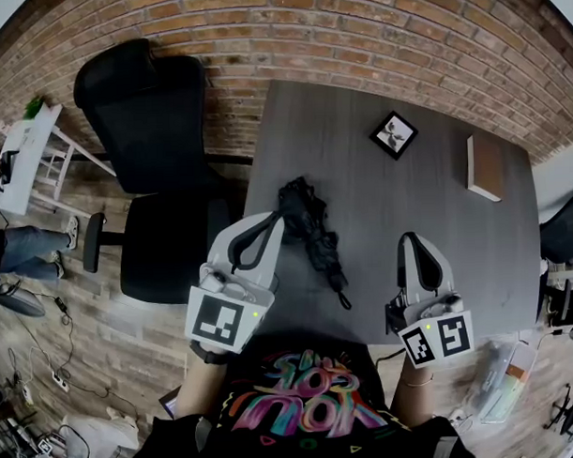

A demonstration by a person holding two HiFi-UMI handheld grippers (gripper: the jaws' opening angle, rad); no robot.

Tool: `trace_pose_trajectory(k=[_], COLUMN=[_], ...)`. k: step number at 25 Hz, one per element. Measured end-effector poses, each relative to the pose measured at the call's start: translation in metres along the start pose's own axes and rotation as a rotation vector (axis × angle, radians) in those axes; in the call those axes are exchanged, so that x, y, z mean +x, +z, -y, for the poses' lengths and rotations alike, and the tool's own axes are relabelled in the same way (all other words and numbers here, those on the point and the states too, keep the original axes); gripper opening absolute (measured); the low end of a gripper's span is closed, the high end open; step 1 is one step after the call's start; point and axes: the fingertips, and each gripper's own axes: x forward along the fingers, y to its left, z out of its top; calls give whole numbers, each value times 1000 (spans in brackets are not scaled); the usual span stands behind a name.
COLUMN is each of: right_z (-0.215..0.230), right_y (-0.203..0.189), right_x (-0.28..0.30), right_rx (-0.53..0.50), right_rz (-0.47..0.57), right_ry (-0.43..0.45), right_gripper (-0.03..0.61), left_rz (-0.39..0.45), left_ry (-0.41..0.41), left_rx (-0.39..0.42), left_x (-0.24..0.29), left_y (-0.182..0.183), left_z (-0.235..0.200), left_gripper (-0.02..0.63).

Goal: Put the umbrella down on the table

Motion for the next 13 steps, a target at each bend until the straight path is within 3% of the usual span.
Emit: trace_pose_trajectory(k=[13], right_z=[-3], right_y=[-3], right_x=[-4], right_rx=[-4], right_rz=[-12], right_ry=[-7], right_gripper=[-2], left_rz=[-4], left_ry=[-1], left_rx=[5], left_x=[-6], left_y=[-1], left_z=[-2], left_gripper=[0])
